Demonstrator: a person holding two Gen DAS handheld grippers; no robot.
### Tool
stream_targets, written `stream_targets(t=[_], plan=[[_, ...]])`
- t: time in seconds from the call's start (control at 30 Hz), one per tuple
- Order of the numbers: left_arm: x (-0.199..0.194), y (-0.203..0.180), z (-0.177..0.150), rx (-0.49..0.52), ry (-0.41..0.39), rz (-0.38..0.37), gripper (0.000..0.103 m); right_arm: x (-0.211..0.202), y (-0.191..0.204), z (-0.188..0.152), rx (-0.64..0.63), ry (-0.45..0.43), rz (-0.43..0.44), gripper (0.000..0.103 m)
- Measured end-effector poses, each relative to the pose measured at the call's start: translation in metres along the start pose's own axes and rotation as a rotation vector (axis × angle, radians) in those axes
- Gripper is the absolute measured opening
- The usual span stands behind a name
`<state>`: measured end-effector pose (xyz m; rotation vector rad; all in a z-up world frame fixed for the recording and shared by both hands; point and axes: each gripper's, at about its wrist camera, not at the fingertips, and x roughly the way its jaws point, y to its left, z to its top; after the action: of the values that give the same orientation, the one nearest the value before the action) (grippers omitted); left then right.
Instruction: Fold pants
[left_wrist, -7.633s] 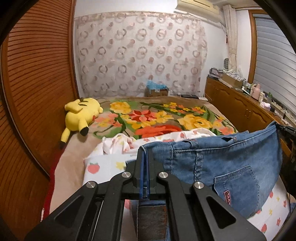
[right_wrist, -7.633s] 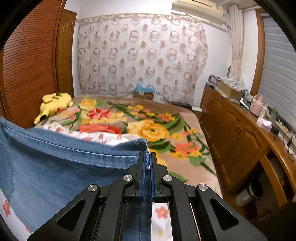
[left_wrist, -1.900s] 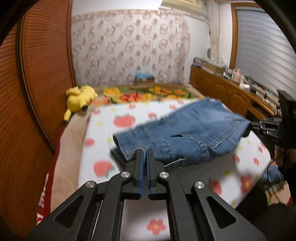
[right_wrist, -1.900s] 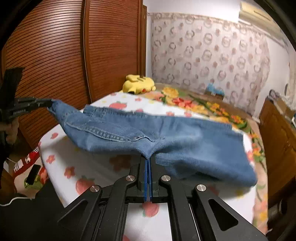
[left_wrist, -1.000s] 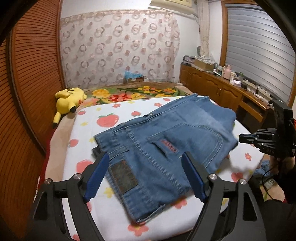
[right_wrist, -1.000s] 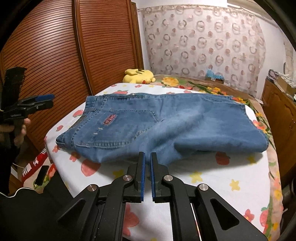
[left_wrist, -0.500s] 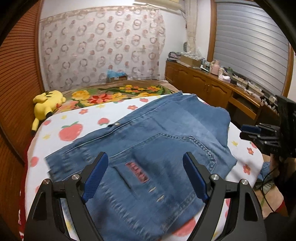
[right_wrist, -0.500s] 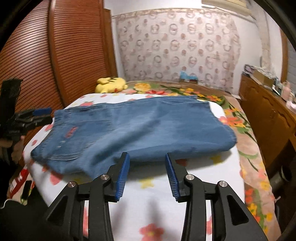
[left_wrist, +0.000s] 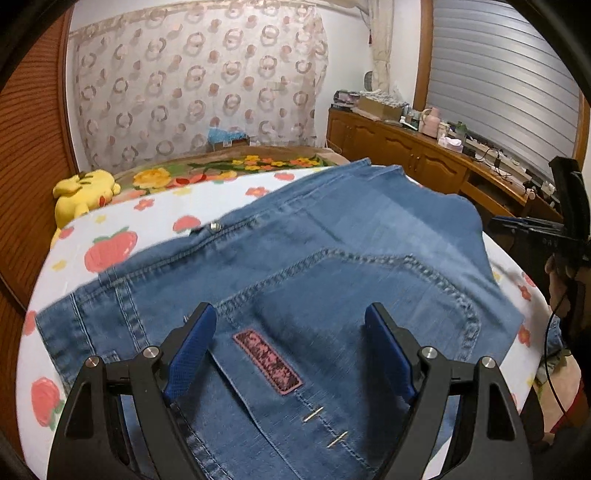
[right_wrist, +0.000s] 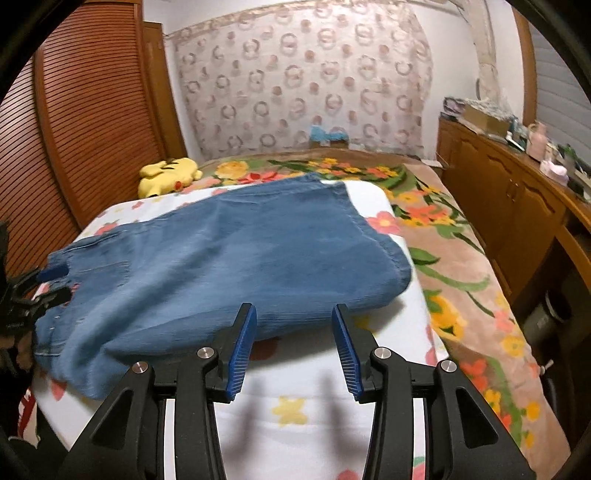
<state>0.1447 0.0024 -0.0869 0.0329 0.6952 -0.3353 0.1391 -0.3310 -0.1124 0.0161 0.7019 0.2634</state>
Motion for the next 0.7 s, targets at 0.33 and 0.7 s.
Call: stream_targets(t=[0.33, 0.7], plan=[[0.001, 0.005, 0.000, -0.032, -0.013, -0.013, 0.083, 0.007, -0.013, 0.015, 0.091, 0.005, -0.051, 0.056], [-0.002, 0.008, -0.002, -0.048, -0.034, 0.011, 0.083, 0.018, -0.020, 0.027, 0.189, 0.069, -0.063, 0.057]])
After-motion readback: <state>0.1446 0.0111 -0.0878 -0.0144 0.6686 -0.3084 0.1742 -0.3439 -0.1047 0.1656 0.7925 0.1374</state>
